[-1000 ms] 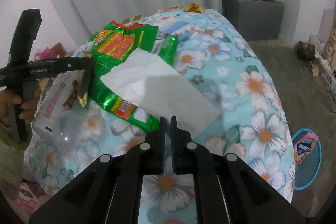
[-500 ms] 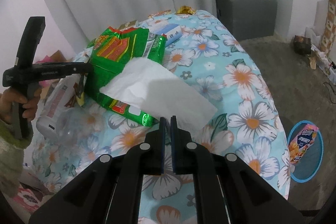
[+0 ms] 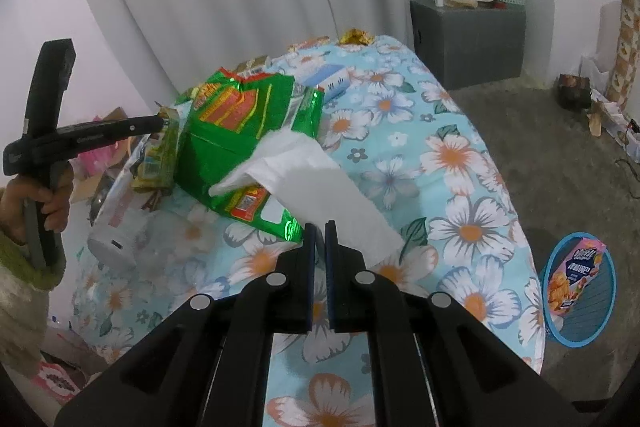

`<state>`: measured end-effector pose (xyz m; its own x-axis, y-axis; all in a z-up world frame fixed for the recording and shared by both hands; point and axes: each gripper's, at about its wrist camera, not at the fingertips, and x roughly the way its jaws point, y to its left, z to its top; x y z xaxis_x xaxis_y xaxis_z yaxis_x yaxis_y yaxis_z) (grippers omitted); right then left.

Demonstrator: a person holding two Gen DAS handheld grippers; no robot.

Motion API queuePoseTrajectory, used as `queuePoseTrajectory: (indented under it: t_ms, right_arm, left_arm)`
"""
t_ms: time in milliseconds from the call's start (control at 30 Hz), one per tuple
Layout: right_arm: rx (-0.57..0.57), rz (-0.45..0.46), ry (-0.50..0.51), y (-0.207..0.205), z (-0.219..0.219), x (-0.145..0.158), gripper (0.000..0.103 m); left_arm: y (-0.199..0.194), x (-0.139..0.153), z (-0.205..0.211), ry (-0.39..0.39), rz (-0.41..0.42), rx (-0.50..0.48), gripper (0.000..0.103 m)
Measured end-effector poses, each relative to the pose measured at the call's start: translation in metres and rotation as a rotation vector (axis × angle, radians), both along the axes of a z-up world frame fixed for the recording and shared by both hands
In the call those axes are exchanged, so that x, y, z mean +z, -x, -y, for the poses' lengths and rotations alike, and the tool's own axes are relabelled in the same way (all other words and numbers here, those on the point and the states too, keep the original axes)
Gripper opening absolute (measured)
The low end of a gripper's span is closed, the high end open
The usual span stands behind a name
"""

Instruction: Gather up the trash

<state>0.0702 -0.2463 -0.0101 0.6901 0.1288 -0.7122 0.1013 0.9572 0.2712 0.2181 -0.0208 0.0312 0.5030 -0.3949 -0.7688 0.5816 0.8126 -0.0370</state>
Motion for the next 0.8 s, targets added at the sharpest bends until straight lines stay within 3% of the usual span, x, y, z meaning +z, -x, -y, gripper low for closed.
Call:
queuePoseTrajectory:
  t_ms: [233,400,633,800]
  right_arm:
    - [-0.051,0.087,0.001,0.021,0.013,0.025,0.005]
    - [-0.104,0.135,-0.01,0.043,0.032,0.041,0.005]
    - [-0.24,0.174,-0.048,0.085,0.078,0.044,0.004]
    - [-0.375,0.185,-0.049,0.118,0.123,0.042,0.004]
  left_arm:
    - [0.028,0.04,0.0,0.098,0.092,-0.025,0.0]
    - [0.048,0.06,0.02,0.185,0.106,-0.084,0.0]
    - [0.073,0.069,0.091,0.252,0.073,-0.241,0.0]
    - [0.083,0.06,0.155,0.293,-0.025,-0.356,0.0]
